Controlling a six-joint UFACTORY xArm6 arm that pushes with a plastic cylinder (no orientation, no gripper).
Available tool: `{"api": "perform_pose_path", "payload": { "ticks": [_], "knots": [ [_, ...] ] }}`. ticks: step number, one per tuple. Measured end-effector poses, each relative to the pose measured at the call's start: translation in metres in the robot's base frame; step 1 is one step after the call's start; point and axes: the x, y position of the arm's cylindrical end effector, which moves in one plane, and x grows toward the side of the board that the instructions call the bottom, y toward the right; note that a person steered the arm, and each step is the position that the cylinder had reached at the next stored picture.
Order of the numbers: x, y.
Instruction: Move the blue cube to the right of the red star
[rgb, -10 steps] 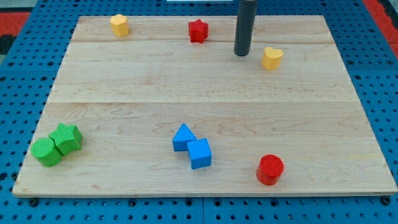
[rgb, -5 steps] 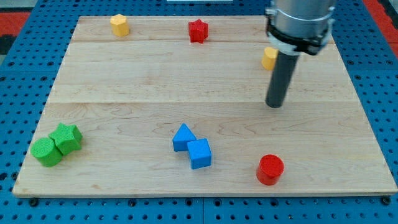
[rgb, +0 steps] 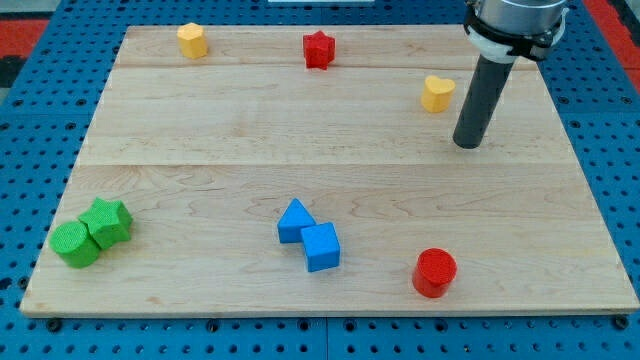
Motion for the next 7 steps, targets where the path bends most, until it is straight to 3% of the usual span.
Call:
{"api": "perform_pose_path", "payload": {
  "ticks": [1, 2, 4, 5, 6, 7],
  "knots": [
    [0.001, 0.052],
    [0.031, -0.024],
    [0.045, -0.218],
    [0.097, -0.235],
    [0.135, -0.21],
    [0.154, -0.203]
  ]
}}
